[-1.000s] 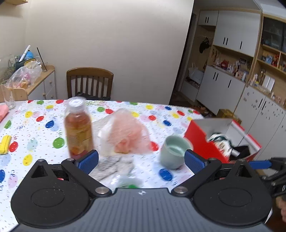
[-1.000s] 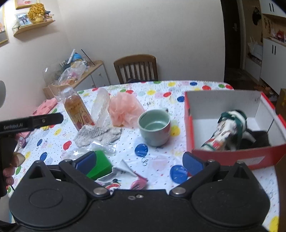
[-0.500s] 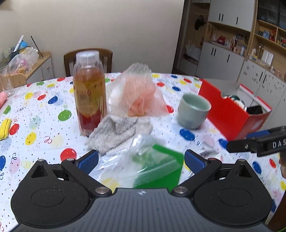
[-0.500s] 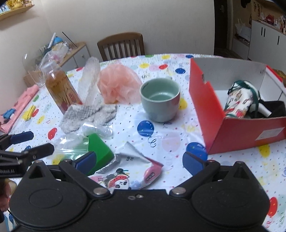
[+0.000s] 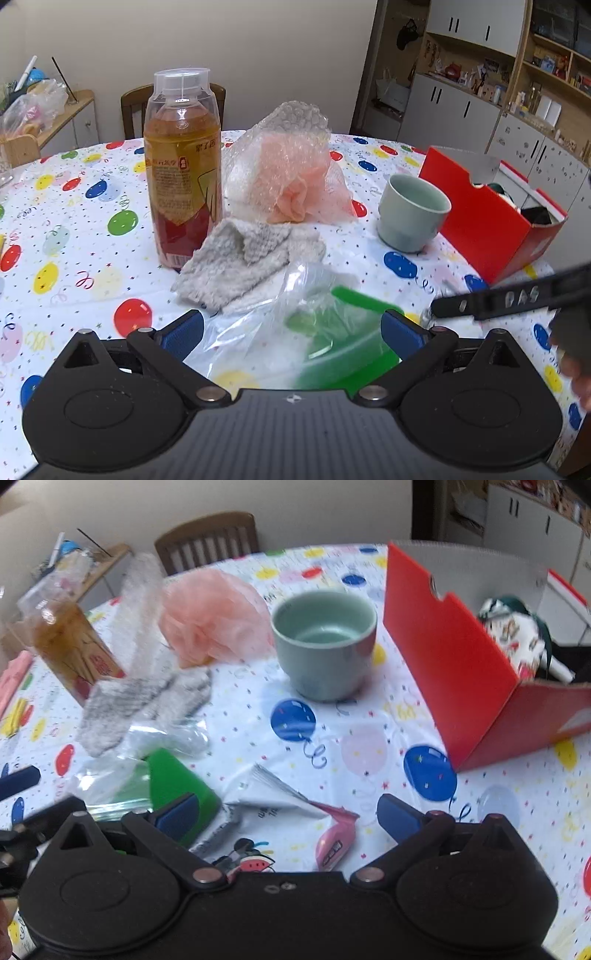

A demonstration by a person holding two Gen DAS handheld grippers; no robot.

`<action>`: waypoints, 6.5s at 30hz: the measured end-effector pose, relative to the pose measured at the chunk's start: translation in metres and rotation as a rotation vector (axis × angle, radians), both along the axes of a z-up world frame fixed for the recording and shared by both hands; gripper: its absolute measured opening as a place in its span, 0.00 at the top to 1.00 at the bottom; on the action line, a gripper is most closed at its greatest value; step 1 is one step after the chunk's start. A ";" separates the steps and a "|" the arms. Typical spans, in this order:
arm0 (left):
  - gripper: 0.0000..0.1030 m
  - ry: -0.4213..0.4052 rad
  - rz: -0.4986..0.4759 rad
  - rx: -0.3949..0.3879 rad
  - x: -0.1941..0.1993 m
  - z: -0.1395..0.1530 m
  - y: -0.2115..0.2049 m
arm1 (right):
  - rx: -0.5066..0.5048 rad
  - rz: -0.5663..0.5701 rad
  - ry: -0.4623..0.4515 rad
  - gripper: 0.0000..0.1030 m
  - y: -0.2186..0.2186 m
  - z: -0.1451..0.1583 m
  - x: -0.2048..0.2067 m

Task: Organize soft objects
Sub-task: 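Grasp the plastic bag with the left tool while the right tool grasps the panda pouch, then carry the plastic bag with the left tool while the right tool carries the panda pouch into the shoebox, then open both tools to drop the items in the shoebox and withdraw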

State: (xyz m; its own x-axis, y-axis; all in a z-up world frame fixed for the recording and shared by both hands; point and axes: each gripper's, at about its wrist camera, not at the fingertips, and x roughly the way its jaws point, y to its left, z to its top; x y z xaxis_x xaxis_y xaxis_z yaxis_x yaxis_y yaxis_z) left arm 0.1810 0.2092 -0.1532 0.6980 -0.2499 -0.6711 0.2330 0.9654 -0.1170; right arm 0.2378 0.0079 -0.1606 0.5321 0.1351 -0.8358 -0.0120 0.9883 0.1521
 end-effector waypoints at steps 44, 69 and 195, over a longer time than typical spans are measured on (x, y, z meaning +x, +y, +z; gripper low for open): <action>0.84 0.144 0.091 -0.173 0.039 -0.005 0.015 | 0.049 0.027 -0.031 0.29 -0.024 0.019 -0.024; 0.84 0.005 0.030 -0.187 0.016 0.088 -0.066 | 0.067 0.063 -0.214 0.29 -0.139 0.113 -0.038; 0.06 -0.072 -0.053 -0.077 0.068 0.126 -0.254 | 0.106 0.221 -0.407 0.00 -0.231 0.142 0.000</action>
State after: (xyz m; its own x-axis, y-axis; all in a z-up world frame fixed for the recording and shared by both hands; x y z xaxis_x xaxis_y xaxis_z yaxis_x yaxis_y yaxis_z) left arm 0.2489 -0.0451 -0.0276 0.7282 -0.3363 -0.5972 0.2936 0.9404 -0.1715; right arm 0.2374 -0.2228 -0.0182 0.7623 0.3556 -0.5407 -0.3001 0.9345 0.1915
